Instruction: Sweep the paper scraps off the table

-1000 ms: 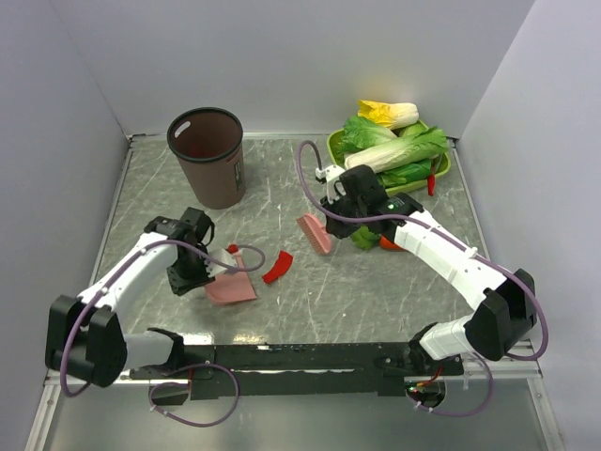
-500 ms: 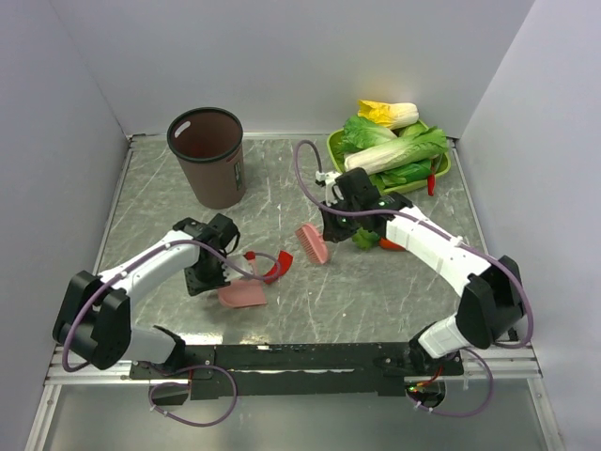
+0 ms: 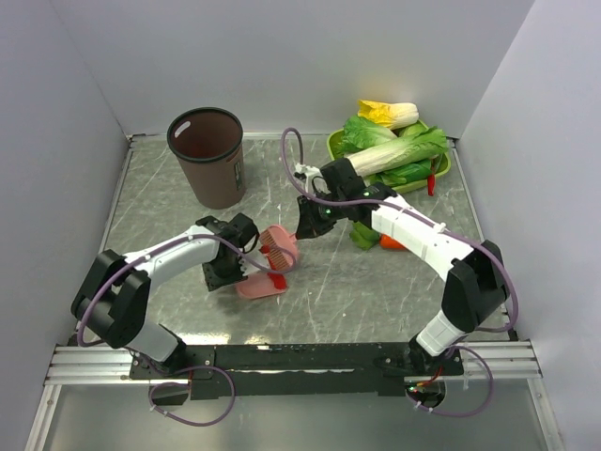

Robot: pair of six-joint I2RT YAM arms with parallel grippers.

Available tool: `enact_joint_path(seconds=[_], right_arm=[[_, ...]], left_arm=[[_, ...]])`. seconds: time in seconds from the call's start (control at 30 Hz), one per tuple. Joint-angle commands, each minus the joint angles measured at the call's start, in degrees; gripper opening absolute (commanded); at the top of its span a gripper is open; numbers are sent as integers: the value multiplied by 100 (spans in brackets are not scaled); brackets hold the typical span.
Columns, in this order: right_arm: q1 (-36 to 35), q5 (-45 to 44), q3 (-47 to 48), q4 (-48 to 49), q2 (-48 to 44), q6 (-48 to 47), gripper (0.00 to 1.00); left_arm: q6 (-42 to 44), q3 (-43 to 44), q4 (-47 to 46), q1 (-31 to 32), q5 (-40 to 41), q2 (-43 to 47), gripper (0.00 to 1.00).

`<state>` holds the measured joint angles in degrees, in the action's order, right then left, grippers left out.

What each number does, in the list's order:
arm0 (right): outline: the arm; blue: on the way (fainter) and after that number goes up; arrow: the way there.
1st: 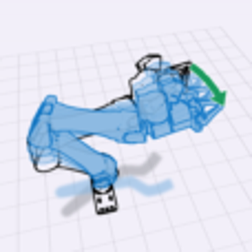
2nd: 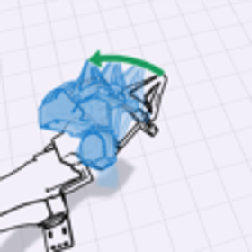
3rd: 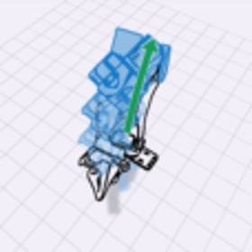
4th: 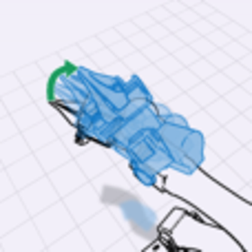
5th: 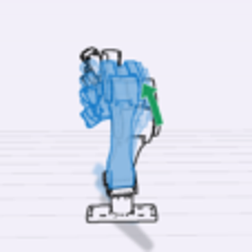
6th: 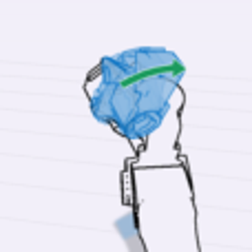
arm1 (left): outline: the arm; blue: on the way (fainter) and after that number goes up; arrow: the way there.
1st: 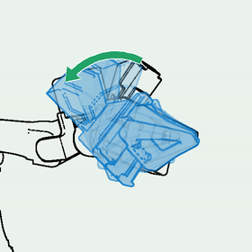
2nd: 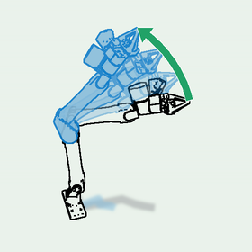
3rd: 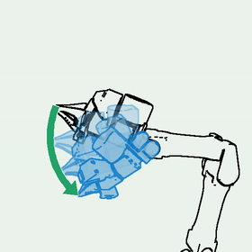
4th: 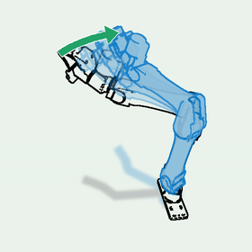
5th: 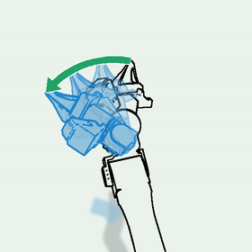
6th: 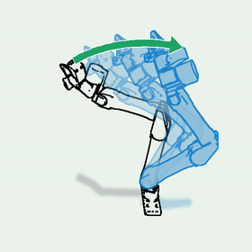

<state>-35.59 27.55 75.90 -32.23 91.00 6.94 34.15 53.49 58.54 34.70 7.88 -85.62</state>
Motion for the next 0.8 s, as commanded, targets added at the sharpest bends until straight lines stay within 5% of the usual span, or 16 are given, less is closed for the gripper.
enact_joint_path(seconds=[0.0, 0.4, 0.53, 0.77], right_arm=[[79, 76, 110, -117, -609, -342, 0], [790, -293, 558, -398, -1471, -782, 0], [808, -1275, 268, -363, -1436, -958, 0], [826, -1709, -303, -197, -1234, -949, 0]], left_arm=[[-435, 48, -877, 55, -445, 116, 1], [-875, -199, -1961, 55, -911, 477, 1], [-814, 230, -1366, 46, -578, 318, 1], [-348, 609, -170, 55, -147, 231, 1]])
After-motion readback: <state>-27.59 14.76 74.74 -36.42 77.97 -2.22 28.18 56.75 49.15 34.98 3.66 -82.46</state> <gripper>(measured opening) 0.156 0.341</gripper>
